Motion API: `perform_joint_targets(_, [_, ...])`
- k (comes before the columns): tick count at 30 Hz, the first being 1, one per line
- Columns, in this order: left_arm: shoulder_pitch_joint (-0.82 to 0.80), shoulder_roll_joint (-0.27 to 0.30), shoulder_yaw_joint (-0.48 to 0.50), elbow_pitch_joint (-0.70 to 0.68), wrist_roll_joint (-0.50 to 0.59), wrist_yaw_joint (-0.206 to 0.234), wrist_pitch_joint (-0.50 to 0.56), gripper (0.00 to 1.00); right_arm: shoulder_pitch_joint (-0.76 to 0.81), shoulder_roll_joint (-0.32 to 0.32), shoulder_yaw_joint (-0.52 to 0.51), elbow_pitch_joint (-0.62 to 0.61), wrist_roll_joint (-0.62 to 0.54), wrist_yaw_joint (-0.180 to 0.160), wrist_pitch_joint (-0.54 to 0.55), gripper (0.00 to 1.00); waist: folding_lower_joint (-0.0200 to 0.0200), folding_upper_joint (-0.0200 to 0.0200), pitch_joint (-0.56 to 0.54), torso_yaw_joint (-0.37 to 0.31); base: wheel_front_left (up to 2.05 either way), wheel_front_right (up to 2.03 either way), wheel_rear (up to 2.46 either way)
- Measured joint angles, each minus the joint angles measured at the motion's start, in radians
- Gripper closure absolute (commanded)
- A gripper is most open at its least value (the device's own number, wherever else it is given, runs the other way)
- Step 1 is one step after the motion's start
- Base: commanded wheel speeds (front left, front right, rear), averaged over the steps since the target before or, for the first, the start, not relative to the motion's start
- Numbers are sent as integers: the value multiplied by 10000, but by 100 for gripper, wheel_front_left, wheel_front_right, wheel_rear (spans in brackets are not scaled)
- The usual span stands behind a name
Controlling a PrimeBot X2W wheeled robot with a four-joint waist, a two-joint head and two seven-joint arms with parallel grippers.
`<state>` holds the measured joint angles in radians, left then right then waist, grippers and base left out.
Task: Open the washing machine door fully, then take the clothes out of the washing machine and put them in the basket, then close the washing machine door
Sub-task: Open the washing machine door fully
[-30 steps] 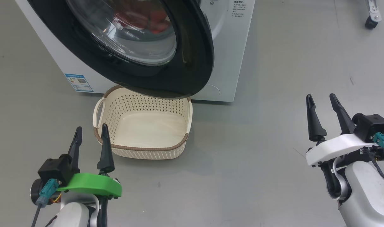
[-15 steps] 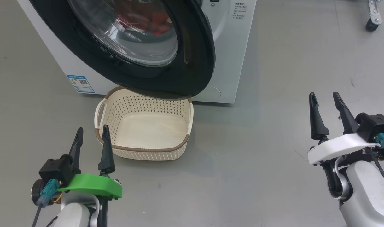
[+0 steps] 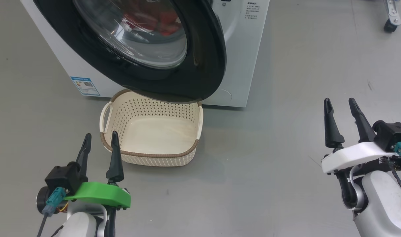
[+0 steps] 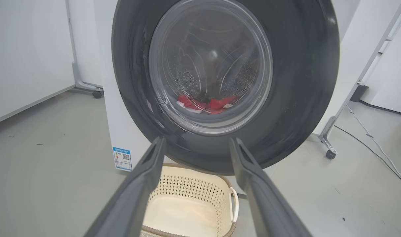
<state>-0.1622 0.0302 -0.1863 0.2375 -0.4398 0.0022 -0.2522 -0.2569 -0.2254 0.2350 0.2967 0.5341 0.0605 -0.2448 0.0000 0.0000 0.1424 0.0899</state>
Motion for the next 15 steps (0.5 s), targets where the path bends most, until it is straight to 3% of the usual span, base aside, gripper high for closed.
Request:
perform_joint_targets(14, [-23,2,-274,-217,-15,0,0,0,-873,-345,-153,-428,13,230,-71,0,0,0,720,179,0,0,0])
perform_joint_targets(15, [-27,4,-313,-224,-15,0,0,0,-1066,-368,-153,-474,31,284,-54,13,0,0,790,198,0,0,0])
